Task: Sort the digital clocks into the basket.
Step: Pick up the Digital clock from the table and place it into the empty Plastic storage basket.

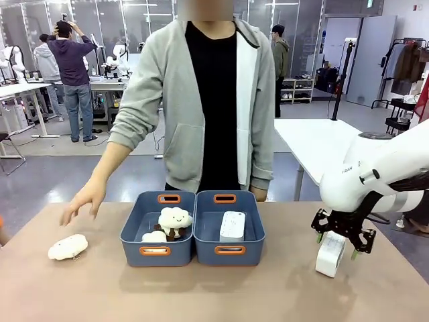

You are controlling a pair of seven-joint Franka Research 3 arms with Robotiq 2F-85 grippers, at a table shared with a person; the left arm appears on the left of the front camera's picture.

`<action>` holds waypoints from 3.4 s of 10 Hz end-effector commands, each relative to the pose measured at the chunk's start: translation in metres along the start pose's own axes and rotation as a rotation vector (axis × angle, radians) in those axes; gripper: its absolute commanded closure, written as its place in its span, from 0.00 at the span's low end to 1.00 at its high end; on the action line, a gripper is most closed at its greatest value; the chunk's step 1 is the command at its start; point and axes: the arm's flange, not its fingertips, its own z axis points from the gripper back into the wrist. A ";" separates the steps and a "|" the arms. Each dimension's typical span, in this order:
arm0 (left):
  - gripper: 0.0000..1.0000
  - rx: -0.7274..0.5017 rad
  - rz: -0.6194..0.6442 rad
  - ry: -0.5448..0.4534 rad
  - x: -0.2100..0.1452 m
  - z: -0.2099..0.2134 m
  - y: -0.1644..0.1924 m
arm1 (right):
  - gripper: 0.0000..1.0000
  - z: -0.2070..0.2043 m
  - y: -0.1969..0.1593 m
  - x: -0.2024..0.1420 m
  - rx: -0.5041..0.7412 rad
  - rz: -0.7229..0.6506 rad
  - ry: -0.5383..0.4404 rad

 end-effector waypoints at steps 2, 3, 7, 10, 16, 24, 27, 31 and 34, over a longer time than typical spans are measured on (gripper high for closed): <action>0.00 -0.024 -0.008 -0.020 0.001 -0.001 0.000 | 0.60 -0.006 0.012 0.007 -0.033 -0.022 -0.010; 0.00 -0.024 -0.008 -0.020 0.001 -0.001 0.000 | 1.00 -0.004 0.012 0.007 -0.041 -0.019 -0.009; 0.00 -0.024 -0.008 -0.020 0.001 -0.001 0.000 | 0.96 0.000 0.010 0.009 -0.049 -0.012 0.004; 0.00 -0.024 -0.008 -0.020 0.001 -0.001 0.000 | 1.00 0.101 0.002 -0.003 0.366 0.211 0.219; 0.00 -0.024 -0.008 -0.020 0.001 -0.001 0.000 | 1.00 0.119 0.114 -0.057 0.610 0.571 0.438; 0.00 -0.024 -0.008 -0.020 0.001 -0.001 0.000 | 1.00 0.220 -0.193 -0.030 1.125 0.586 0.278; 0.00 -0.024 -0.008 -0.020 0.001 -0.001 0.000 | 1.00 0.216 -0.187 -0.026 1.087 0.586 0.293; 0.00 -0.024 -0.008 -0.020 0.001 -0.001 0.000 | 1.00 0.213 -0.120 -0.035 0.977 0.631 0.328; 0.00 -0.024 -0.008 -0.020 0.001 -0.001 0.000 | 1.00 0.205 -0.021 -0.052 0.847 0.712 0.358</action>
